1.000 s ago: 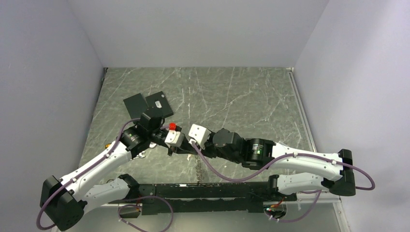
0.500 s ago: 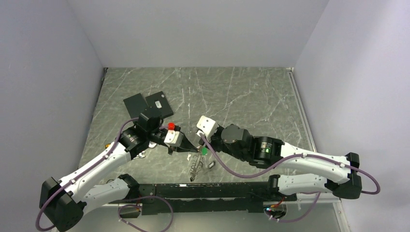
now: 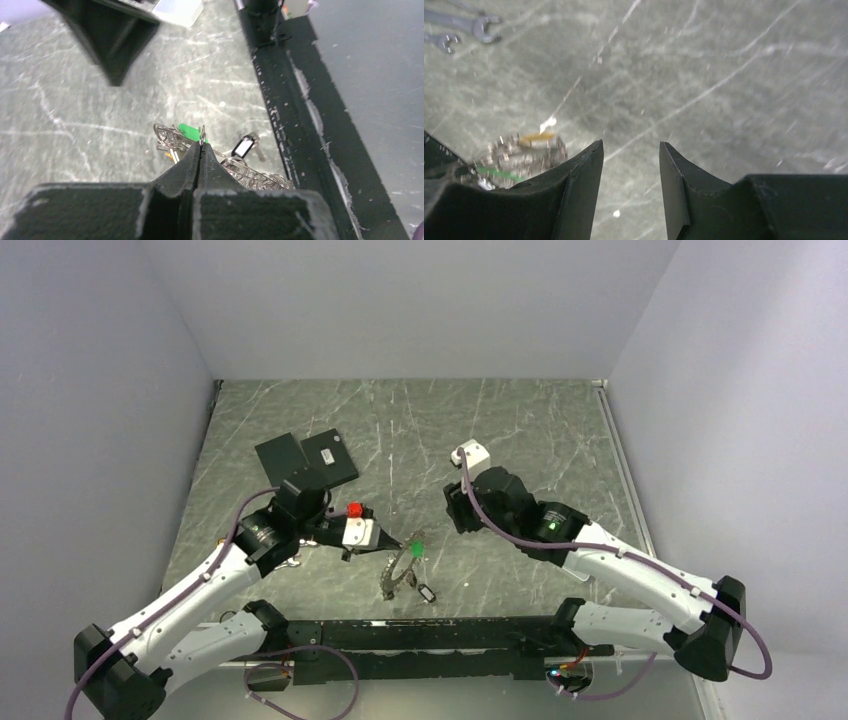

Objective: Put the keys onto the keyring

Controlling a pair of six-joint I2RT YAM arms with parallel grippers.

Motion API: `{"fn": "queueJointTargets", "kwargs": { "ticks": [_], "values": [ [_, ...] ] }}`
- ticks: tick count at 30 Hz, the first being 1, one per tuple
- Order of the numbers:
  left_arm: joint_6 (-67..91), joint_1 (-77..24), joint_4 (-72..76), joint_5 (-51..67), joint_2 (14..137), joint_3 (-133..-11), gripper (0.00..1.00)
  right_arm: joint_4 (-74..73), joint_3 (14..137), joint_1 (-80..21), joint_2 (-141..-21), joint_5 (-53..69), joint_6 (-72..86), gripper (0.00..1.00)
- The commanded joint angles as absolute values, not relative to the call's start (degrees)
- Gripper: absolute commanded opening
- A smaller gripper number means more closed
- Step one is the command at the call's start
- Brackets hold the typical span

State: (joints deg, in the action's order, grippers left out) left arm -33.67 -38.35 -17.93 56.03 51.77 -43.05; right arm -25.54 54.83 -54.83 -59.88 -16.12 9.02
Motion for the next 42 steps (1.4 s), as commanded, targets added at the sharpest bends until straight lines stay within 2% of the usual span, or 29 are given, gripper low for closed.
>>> {"fn": "queueJointTargets", "kwargs": {
  "ticks": [1, 9, 15, 20, 31, 42],
  "values": [
    [-37.8, -38.3, -21.8, 46.4, 48.5, -45.3, 0.0, -29.6, 51.0, -53.7, -59.3, -8.1, 19.7, 0.49],
    [-37.2, -38.2, -23.4, 34.1, 42.3, -43.0, 0.0, -26.5, 45.9, -54.2, -64.1, 0.9, 33.0, 0.5],
    [-35.0, -38.1, -21.4, 27.6, 40.1, -41.7, 0.0, -32.5, 50.7, -60.0, -74.4, -5.4, 43.6, 0.56],
    [-32.5, -37.9, -19.5, 25.2, 38.2, -40.8, 0.0, -39.9, 56.6, -64.6, -83.9, -10.9, 50.5, 0.56],
    [-29.0, -38.0, -16.8, 23.1, 33.3, -38.4, 0.0, -46.3, 60.7, -70.4, -91.1, -15.0, 61.1, 0.49],
    [-27.8, -37.9, -16.9, 24.0, 30.5, -37.8, 0.0, -45.0, 61.6, -70.5, -96.5, -13.5, 59.4, 0.42]
  ]
}}
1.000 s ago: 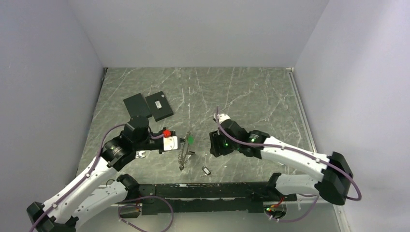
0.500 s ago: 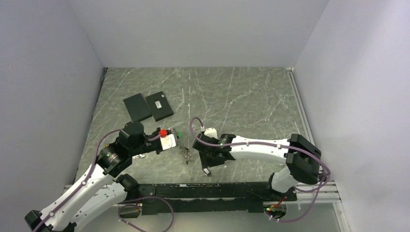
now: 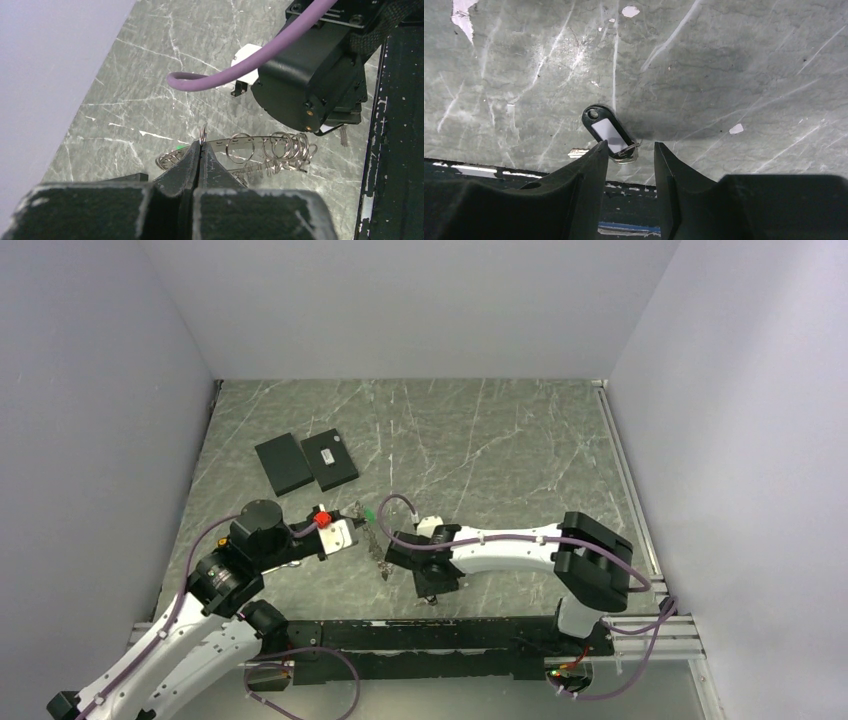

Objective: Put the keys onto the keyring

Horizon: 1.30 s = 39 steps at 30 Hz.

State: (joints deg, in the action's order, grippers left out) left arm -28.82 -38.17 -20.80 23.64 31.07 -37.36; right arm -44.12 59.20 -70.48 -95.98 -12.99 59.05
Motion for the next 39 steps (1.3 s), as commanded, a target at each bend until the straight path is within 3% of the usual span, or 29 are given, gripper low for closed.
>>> {"fn": "queueJointTargets", "kwargs": {
  "ticks": [1, 7, 19, 31, 39],
  "values": [
    [-27.8, -37.9, -16.9, 24.1, 30.5, -37.8, 0.0, -45.0, 61.8, -70.5, -96.6, -13.4, 59.2, 0.41],
    [-27.7, -37.9, -16.8, 24.0, 30.4, -37.7, 0.0, -44.7, 61.6, -70.6, -96.8, -13.3, 59.1, 0.27],
    [-27.8, -37.8, -16.9, 24.2, 30.5, -37.7, 0.0, -43.3, 60.3, -70.8, -97.1, -10.6, 58.1, 0.28],
    [-27.8, -37.8, -17.1, 24.0, 31.0, -37.6, 0.0, -43.5, 60.7, -70.8, -97.0, -11.1, 56.4, 0.0],
    [-27.6, -37.7, -16.5, 24.2, 31.1, -37.3, 0.0, -44.2, 60.6, -70.7, -91.2, -17.5, 54.2, 0.0]
  ]
}}
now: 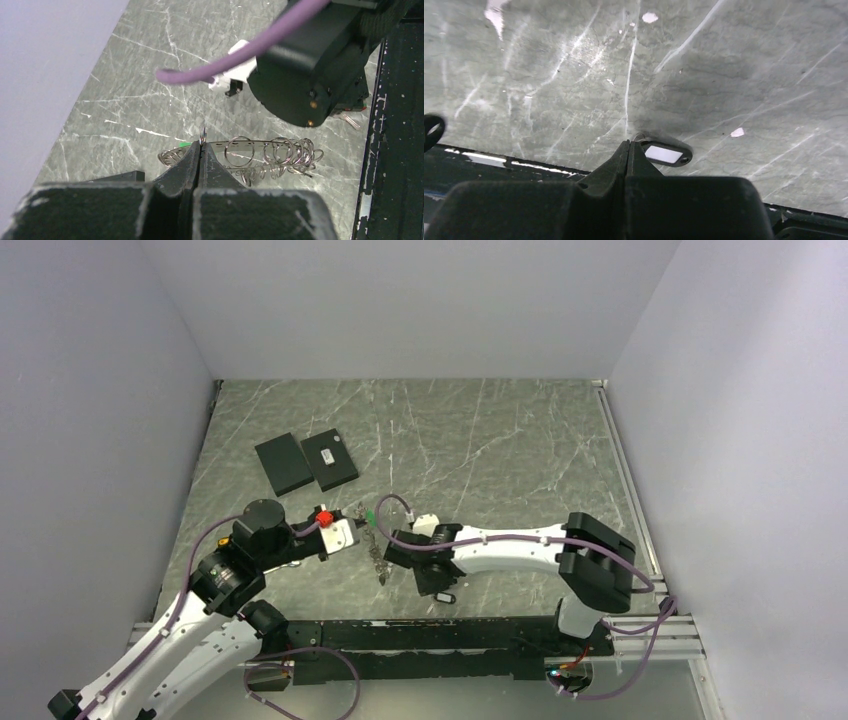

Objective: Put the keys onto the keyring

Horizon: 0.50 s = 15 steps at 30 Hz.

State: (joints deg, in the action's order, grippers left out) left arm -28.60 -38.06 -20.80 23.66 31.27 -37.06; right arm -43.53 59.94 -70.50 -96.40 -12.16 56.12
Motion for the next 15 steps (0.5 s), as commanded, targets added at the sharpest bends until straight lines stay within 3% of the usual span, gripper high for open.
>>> {"fn": "queueJointTargets", "kwargs": {
  "ticks": [1, 8, 15],
  "values": [
    [-27.5, -37.7, -16.4, 24.4, 31.1, -37.3, 0.0, -44.0, 60.7, -70.6, -90.1, -18.3, 53.2, 0.0],
    [-26.3, -37.6, -14.8, 26.2, 31.1, -37.0, 0.0, -40.1, 60.5, -68.0, -80.4, -24.8, 43.4, 0.0],
    [-24.8, -37.4, -12.4, 33.7, 32.1, -36.5, 0.0, -23.0, 52.8, -63.2, -62.4, -13.0, 23.5, 0.0]
  ]
}}
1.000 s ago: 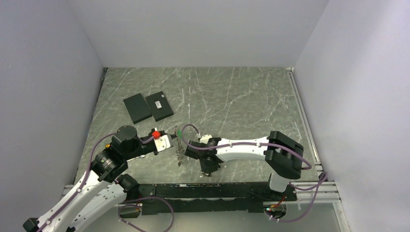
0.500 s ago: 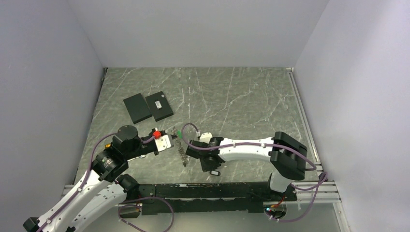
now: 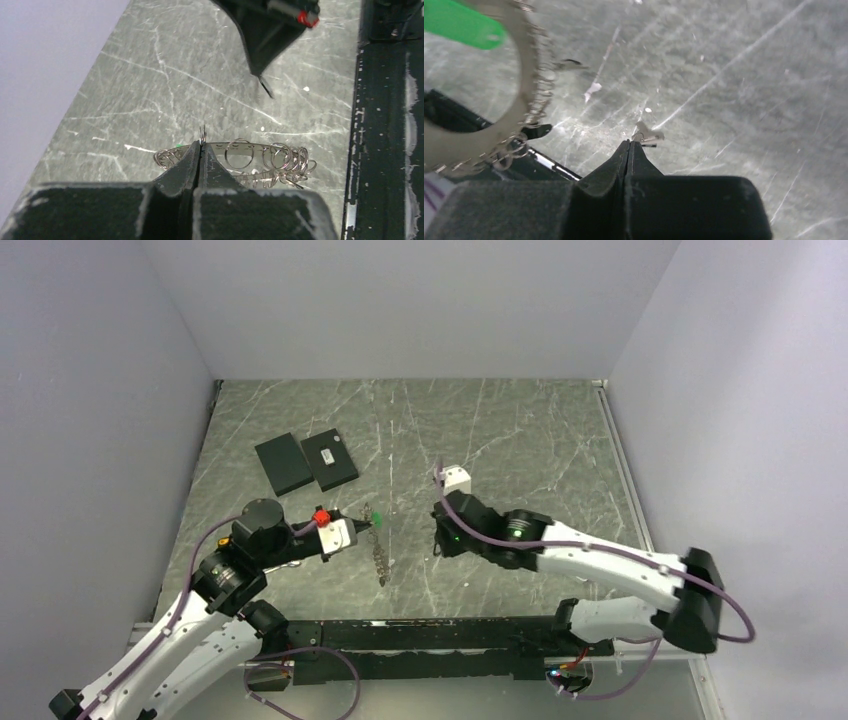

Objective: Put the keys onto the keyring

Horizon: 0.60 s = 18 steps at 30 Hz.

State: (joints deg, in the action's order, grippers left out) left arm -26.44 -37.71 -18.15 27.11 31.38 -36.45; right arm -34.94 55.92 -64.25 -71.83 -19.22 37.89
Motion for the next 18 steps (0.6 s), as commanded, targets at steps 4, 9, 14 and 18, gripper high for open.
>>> {"fn": "queueJointTargets", "kwargs": {
  "ticks": [4, 9, 14, 18],
  "values": [
    [-24.3, -37.2, -11.7, 39.6, 33.5, -36.6, 0.0, -16.3, 50.1, -63.1, -54.2, -5.5, 14.7, 0.0],
    [-22.6, -37.1, -8.8, 50.0, 36.5, -37.1, 0.0, -13.7, 50.2, -63.1, -50.2, 4.7, 8.5, 0.0],
    [-23.5, -37.0, -8.3, 59.4, 40.9, -38.1, 0.0, -15.6, 52.9, -63.0, -50.7, 10.7, 3.5, 0.0],
    [-24.5, -37.0, -9.3, 60.6, 43.0, -38.6, 0.0, -17.8, 54.9, -62.4, -51.4, 14.5, 1.2, 0.0]
  ]
}}
